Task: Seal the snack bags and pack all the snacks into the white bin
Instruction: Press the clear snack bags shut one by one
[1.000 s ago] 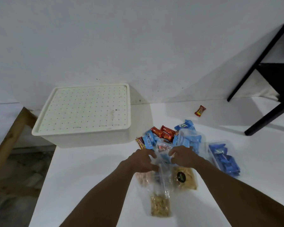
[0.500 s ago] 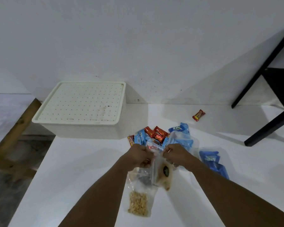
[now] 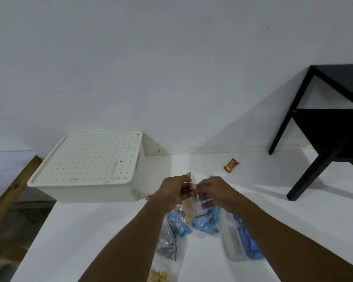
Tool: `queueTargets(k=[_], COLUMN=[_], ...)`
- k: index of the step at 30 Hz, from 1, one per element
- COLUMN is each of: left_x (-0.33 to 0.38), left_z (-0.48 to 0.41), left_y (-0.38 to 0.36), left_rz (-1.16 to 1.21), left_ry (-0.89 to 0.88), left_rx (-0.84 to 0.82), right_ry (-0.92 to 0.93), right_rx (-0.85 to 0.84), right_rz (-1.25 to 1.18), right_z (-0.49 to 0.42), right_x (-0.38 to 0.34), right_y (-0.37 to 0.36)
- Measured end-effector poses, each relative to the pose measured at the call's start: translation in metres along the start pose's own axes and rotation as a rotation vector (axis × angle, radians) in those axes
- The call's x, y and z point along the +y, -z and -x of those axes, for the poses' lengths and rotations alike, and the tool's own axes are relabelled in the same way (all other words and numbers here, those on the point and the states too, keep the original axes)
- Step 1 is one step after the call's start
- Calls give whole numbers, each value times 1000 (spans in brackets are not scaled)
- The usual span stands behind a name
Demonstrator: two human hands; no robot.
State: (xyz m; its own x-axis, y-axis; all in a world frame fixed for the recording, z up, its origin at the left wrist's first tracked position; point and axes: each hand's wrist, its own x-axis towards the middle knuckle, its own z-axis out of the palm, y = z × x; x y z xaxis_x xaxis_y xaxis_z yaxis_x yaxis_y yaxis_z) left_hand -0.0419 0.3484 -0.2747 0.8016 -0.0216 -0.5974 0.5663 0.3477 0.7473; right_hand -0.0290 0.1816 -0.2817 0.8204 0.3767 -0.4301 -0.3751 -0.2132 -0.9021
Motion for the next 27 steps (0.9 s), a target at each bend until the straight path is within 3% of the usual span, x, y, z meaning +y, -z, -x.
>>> queueTargets(k=[6,11,16,23,27], left_x=[-7,-3,18,47,56], left_z=[-4,-10,-9,-9,-6], left_y=[1,4,14,4,-5], left_rz=[-147,-261,-510,-424,-434], left_ry=[-100,-138,-240,-383,-401], left_rx=[-58,13,-155,28,0], right_ry=[39,25,8,118,172], right_rx=[-1,6,-107,-64,63], right_rz=[-67,-64,41,45,16], right_z=[2,0,6,14,12], right_x=[4,1,-21,-52,-54], right_y=[4,4,17,50,54])
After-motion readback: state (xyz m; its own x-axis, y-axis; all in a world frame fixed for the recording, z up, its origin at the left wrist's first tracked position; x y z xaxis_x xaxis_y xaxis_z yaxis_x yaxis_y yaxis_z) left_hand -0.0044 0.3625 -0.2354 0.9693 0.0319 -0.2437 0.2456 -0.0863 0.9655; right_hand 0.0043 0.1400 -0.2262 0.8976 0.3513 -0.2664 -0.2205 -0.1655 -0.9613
